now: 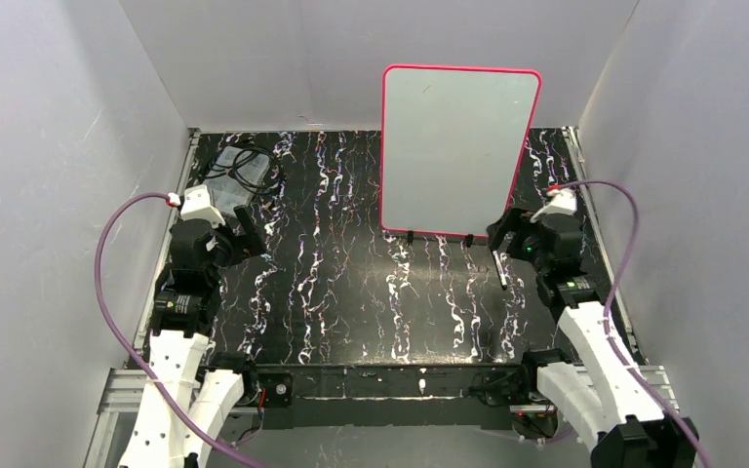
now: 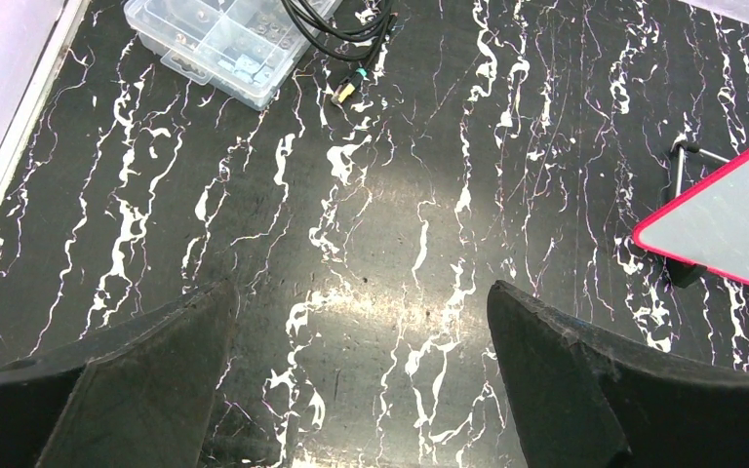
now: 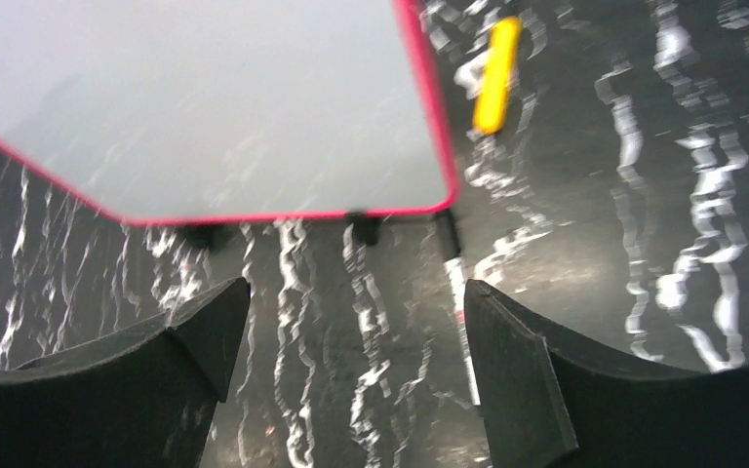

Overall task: Write a sentence on the whiteboard
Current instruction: Move the whiteboard stand to the center of the board.

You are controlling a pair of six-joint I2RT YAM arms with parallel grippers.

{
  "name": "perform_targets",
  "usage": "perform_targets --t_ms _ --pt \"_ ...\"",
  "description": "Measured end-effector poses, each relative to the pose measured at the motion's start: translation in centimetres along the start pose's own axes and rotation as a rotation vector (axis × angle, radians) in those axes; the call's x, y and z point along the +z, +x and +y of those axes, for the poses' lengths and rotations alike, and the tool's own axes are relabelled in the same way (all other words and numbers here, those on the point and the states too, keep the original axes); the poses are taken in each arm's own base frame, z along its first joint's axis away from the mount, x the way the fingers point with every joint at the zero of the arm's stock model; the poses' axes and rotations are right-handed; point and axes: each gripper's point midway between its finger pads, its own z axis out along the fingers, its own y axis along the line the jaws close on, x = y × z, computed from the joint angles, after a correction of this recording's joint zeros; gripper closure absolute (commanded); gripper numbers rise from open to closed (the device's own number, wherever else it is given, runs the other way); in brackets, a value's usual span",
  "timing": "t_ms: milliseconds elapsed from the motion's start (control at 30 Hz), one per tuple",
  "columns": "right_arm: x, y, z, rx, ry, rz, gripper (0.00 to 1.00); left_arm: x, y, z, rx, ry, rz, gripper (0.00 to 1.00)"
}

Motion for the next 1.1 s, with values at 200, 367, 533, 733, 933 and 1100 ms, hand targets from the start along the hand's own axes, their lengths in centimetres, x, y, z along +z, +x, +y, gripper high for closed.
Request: perform_targets --t_ms 200,367,533,733,933,1100 --pt "0.7 5.5 6.8 -0.091 -0.111 0.120 0.24 0.0 0.1 0.0 0.001 0.001 0.003 0.01" --pt "1.6 9.0 11.1 -0.137 -0.127 0.129 0.31 0.1 0.5 -0.2 0.002 0.013 0.014 0.01" --pt "3.7 13.4 13.0 -0.213 -0.086 0.158 0.36 0.2 0.7 -0.4 0.003 0.027 0.023 0.01" --pt "6.8 15.0 14.0 -0.224 -0.038 0.154 0.39 0.3 1.2 -0.7 0.003 0.045 0.037 0.01" --pt "9.3 15.6 15.6 -0.244 -0.052 0.127 0.42 0.3 1.3 -1.0 0.003 0.064 0.046 0.01" --pt "10.7 16.2 16.0 -0.265 -0.043 0.108 0.42 0.3 1.4 -1.1 0.003 0.070 0.048 0.01"
